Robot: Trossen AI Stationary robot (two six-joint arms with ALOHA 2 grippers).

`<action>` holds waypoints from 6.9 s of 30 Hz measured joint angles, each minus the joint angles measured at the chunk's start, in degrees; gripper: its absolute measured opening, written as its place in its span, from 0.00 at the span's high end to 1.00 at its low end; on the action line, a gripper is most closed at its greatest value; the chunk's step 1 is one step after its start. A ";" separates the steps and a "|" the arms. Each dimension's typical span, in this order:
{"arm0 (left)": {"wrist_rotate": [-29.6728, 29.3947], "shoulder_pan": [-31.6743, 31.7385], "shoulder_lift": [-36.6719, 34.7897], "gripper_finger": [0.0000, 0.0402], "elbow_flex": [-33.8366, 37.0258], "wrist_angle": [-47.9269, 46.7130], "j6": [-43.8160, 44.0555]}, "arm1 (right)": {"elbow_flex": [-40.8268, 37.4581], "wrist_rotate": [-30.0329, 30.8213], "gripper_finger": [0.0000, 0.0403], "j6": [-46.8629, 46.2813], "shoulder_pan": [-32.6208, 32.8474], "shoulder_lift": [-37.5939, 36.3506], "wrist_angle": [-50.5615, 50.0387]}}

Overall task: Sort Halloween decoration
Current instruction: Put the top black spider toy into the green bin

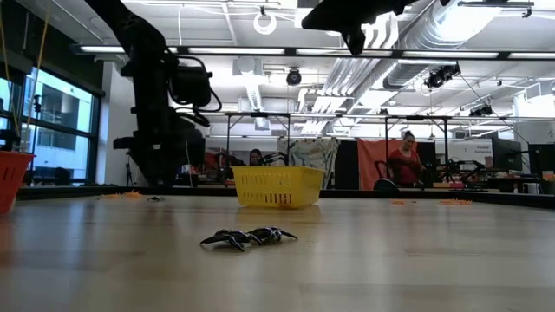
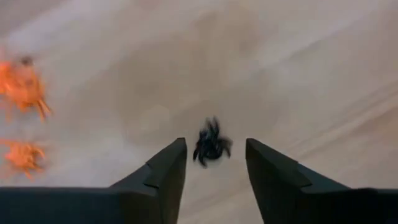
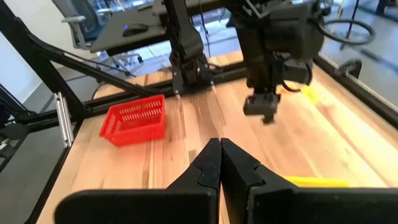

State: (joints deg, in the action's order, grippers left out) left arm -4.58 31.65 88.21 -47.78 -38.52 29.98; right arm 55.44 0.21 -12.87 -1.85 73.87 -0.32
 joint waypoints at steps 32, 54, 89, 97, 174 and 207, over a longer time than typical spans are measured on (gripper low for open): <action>-6.69 -6.73 0.15 0.51 8.70 11.61 20.97 | -0.02 0.02 1.00 1.35 0.00 0.00 -0.33; -9.70 -10.76 -0.07 0.91 8.75 13.30 23.71 | -0.02 0.02 1.00 1.36 0.00 0.00 -0.76; -1.24 -6.27 -9.73 0.94 8.73 13.91 6.70 | -0.02 0.02 1.00 1.39 0.00 0.00 -0.77; 1.52 -5.52 -2.71 0.68 2.88 10.15 -4.99 | -0.02 0.02 1.00 0.89 0.01 0.00 -0.76; 9.31 -8.19 -12.43 0.93 9.47 -3.27 -16.71 | -0.02 2.82 1.00 -3.10 -0.02 0.00 -2.93; 4.50 -17.85 -11.37 0.63 16.53 7.70 -50.21 | -0.02 2.84 1.00 -0.56 -0.02 0.00 -3.78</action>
State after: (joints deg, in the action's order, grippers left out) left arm -0.07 13.80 76.84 -31.24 -30.83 -20.23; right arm 55.42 3.05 -13.43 -1.87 73.87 -4.10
